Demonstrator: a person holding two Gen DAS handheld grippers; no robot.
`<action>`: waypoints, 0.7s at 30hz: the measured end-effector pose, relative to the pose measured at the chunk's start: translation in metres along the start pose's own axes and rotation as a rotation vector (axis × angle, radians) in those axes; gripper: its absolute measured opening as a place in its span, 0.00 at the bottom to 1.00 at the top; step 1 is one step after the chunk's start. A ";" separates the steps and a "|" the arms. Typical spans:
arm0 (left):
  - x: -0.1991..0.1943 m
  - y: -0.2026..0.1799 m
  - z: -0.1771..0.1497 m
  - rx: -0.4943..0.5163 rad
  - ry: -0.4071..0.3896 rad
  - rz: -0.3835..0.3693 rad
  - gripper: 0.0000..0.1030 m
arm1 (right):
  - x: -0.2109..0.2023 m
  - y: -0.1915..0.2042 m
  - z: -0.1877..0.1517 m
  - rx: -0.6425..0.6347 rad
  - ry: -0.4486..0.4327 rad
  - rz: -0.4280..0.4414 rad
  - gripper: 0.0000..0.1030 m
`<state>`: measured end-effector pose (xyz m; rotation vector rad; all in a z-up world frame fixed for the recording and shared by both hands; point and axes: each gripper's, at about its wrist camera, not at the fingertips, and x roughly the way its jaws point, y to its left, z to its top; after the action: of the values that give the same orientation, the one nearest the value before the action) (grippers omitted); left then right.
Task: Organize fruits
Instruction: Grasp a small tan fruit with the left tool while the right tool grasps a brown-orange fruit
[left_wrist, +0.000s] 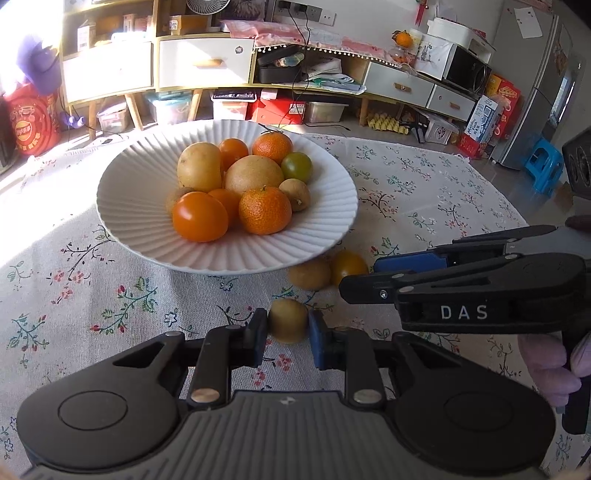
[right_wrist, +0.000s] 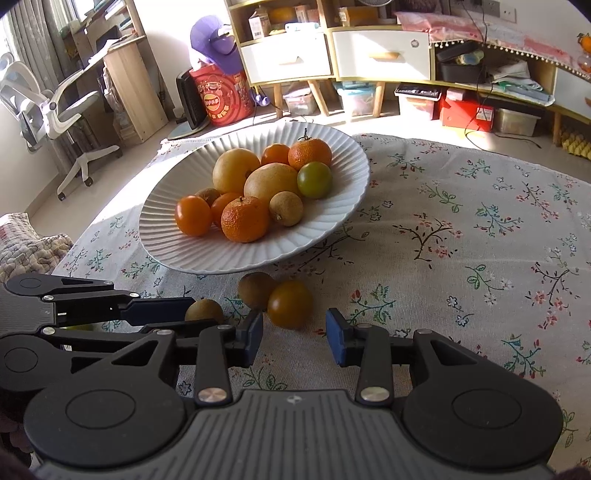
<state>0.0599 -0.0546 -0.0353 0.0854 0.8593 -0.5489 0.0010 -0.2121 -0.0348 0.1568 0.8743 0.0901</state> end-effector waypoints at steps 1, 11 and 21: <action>-0.001 0.000 0.000 0.002 0.001 0.003 0.12 | 0.001 0.001 0.001 0.003 0.001 0.001 0.34; -0.005 -0.002 -0.001 0.005 0.019 0.007 0.12 | 0.010 0.008 0.003 -0.016 0.001 -0.019 0.34; -0.011 -0.001 0.001 -0.014 0.013 -0.020 0.11 | 0.005 0.008 0.002 -0.013 0.004 -0.052 0.24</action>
<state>0.0544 -0.0506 -0.0267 0.0678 0.8773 -0.5618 0.0060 -0.2033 -0.0357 0.1218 0.8810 0.0476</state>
